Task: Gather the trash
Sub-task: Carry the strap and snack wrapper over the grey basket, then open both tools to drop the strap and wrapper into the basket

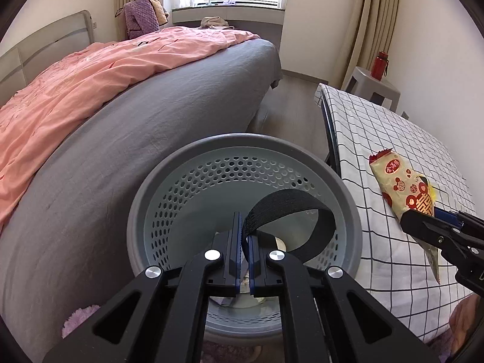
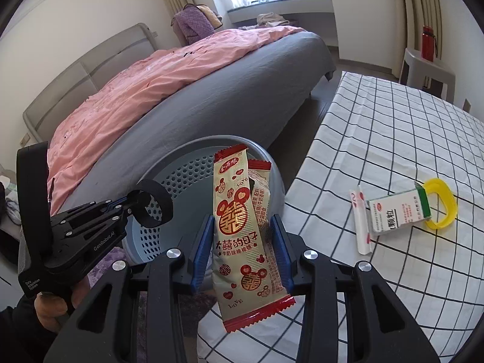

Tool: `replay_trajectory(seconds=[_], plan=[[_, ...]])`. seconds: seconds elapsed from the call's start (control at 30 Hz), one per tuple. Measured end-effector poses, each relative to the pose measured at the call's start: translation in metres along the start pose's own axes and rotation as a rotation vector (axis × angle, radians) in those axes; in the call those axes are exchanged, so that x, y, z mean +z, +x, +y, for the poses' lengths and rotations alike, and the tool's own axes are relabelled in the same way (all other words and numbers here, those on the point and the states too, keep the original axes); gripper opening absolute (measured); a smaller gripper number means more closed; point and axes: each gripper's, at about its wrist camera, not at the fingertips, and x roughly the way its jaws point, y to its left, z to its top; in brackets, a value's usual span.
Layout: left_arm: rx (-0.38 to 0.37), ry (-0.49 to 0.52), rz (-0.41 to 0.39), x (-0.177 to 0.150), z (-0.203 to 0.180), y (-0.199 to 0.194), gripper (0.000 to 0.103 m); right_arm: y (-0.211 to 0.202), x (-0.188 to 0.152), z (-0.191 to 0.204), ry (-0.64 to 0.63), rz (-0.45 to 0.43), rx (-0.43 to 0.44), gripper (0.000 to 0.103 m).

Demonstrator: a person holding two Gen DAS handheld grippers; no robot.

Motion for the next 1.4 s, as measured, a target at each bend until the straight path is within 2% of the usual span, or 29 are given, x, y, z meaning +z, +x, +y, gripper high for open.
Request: replay_trajectory(seconds=[0.27, 0.53, 0.6, 0.63, 0.7, 0.77, 0.93, 1.4], plan=[[0.016, -0.012, 0.022, 0.008, 0.019, 0.021, 0.003, 0.038, 0.007, 0.019, -0.029, 0.066, 0.027, 0.038], [0.019, -0.024, 0.039, 0.012, 0.028, 0.035, 0.004, 0.059, 0.018, 0.024, -0.043, 0.084, 0.031, 0.040], [0.020, -0.029, 0.044, 0.011, 0.030, 0.036, 0.008, 0.061, 0.020, 0.025, -0.047, 0.086, 0.037, 0.041], [0.022, -0.031, 0.045, 0.011, 0.031, 0.037, 0.014, 0.062, 0.022, 0.025, -0.049, 0.081, 0.033, 0.041], [0.030, -0.038, 0.041, 0.009, 0.034, 0.036, 0.030, 0.062, 0.023, 0.026, -0.053, 0.078, 0.033, 0.048], [0.038, -0.044, 0.036, 0.008, 0.037, 0.035, 0.050, 0.061, 0.022, 0.026, -0.051, 0.070, 0.028, 0.056], [0.052, -0.059, 0.036, 0.006, 0.042, 0.032, 0.057, 0.059, 0.020, 0.025, -0.047, 0.069, 0.025, 0.059], [0.053, -0.064, 0.029, -0.001, 0.043, 0.021, 0.059, 0.053, 0.014, 0.028, -0.048, 0.068, 0.016, 0.059]])
